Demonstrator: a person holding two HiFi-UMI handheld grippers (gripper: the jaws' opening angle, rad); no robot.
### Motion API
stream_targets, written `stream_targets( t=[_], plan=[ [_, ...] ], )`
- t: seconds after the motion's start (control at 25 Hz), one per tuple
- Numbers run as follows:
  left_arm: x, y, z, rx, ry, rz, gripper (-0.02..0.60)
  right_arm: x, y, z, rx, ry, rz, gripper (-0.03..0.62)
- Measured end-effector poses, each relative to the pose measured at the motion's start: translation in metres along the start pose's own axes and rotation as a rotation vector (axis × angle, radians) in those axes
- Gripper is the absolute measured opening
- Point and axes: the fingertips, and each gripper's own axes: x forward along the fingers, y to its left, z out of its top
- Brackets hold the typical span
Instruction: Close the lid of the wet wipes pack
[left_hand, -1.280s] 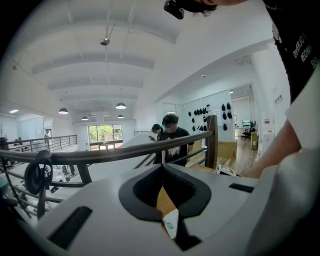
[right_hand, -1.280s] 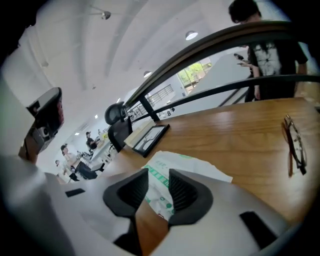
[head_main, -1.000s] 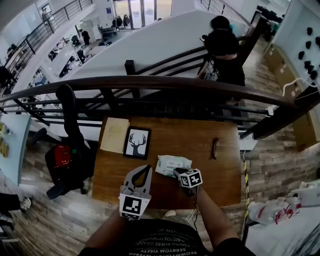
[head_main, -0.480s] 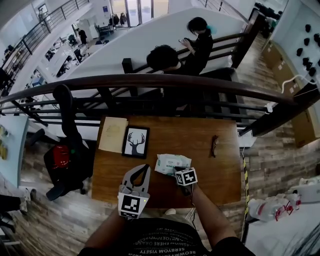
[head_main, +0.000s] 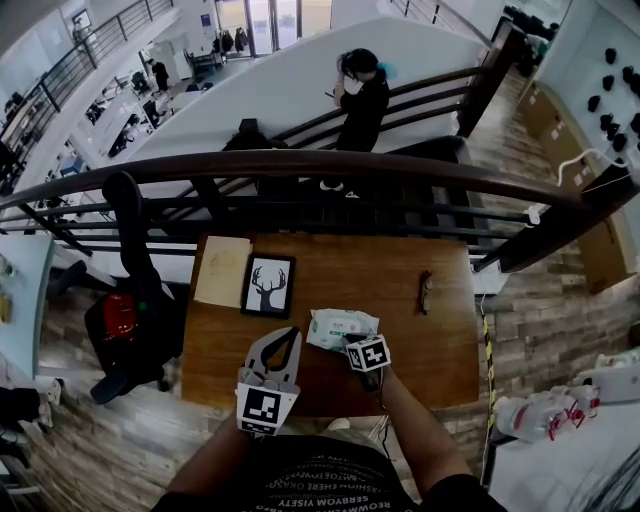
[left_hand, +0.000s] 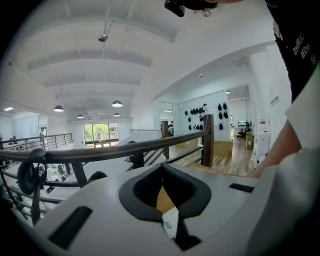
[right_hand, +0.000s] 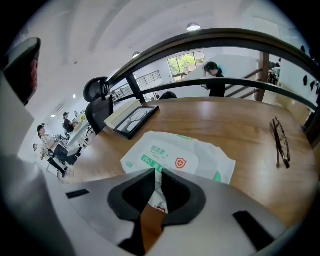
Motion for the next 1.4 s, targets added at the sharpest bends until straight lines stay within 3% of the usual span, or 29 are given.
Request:
stream_targets(
  t=[0.12, 0.4, 0.72, 1.04, 1.4],
  plan=[
    [-0.002, 0.002, 0.003, 0.003, -0.005, 0.005, 0.026, -0.005, 0.004, -0.001, -0.010, -0.023, -0.002, 0.100],
    [-0.009, 0.004, 0.011, -0.001, -0.025, 0.021, 0.026, -0.056, -0.006, 0.007, 0.029, -0.191, -0.058, 0.103],
    [-0.024, -0.002, 0.026, -0.005, -0.072, 0.053, 0.026, -0.164, -0.027, 0.023, -0.015, -0.411, -0.233, 0.020],
    [-0.054, -0.018, 0.049, -0.002, -0.129, 0.078, 0.026, -0.286, -0.005, 0.057, -0.146, -0.666, -0.341, 0.014],
    [-0.098, -0.042, 0.083, 0.023, -0.211, 0.108, 0.026, -0.395, 0.037, 0.068, -0.235, -0.853, -0.351, 0.014]
  ],
)
